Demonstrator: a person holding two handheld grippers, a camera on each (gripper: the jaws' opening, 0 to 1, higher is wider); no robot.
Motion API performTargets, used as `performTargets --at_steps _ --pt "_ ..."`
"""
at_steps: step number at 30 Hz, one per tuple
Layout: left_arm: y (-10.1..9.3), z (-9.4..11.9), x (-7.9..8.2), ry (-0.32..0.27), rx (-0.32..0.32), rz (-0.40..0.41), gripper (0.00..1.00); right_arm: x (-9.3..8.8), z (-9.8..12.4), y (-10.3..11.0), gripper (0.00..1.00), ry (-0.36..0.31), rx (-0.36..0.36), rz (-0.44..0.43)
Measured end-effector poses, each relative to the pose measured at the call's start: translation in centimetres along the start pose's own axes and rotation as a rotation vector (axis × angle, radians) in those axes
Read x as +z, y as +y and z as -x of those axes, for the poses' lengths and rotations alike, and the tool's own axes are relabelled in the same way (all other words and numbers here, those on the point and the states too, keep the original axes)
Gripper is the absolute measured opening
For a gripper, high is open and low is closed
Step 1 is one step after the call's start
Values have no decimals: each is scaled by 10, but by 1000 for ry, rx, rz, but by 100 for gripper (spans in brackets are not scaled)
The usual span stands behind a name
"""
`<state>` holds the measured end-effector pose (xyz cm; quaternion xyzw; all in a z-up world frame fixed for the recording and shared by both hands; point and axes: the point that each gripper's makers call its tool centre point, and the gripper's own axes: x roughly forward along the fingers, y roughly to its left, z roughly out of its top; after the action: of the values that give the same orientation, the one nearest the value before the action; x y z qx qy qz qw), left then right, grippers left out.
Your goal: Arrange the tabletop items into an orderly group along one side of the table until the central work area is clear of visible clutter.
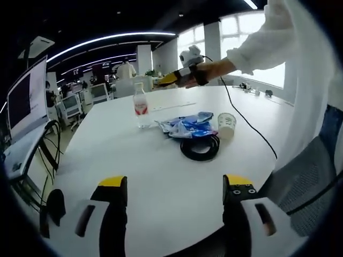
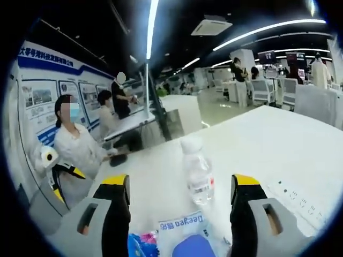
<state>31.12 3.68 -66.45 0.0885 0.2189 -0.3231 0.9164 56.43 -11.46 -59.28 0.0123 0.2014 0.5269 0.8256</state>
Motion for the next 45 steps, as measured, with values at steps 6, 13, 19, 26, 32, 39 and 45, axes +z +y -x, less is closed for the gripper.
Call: performTargets --at_steps 6,13,19,26,32,39,45 --pt "-1 1 1 -5 -4 -6 74 -3 19 19 76 14 -13 6" --pt "0 2 0 2 -5 -20 74 -3 32 29 75 13 -34 4" --pt "-1 1 -4 20 -10 -32 74 -5 37 32 74 13 -46 -14" --pt "0 2 -6 28 -6 -39 73 -32 54 30 67 48 -143 -75" --pt "0 2 -7 37 -9 -45 73 -58 75 38 67 70 -177 -131" --pt "-2 2 -9 43 -18 -52 72 -71 106 37 67 37 -248 -188" --pt "-2 2 -9 46 -19 -56 72 -87 129 38 67 17 -305 -231"
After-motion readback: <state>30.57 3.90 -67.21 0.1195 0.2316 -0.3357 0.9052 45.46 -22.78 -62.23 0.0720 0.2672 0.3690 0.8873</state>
